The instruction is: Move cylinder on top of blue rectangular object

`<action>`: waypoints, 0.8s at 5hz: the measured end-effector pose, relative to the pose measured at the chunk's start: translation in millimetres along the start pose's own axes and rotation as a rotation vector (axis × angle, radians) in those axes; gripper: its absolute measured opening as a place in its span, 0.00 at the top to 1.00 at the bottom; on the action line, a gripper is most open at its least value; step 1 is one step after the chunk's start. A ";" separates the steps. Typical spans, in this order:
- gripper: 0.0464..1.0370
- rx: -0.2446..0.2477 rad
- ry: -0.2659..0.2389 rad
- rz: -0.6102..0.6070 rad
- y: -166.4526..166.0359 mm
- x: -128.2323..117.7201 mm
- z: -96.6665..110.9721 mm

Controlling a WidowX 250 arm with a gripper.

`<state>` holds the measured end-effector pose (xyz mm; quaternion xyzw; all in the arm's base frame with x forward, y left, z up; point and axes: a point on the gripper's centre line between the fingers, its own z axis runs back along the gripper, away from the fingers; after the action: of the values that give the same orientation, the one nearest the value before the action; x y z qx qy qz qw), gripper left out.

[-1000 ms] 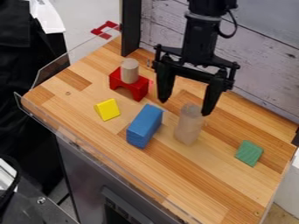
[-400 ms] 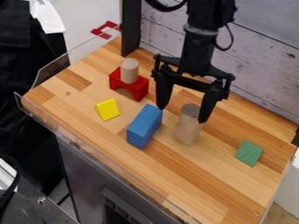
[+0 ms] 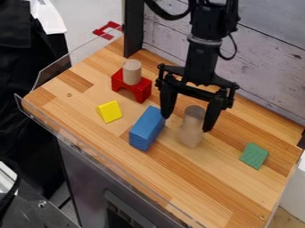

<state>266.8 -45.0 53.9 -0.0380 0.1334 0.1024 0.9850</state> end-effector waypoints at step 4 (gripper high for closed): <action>0.52 -0.037 0.006 0.014 -3.6 6.2 -6.2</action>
<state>271.8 -48.0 46.4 -0.0557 0.1345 0.1119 0.9830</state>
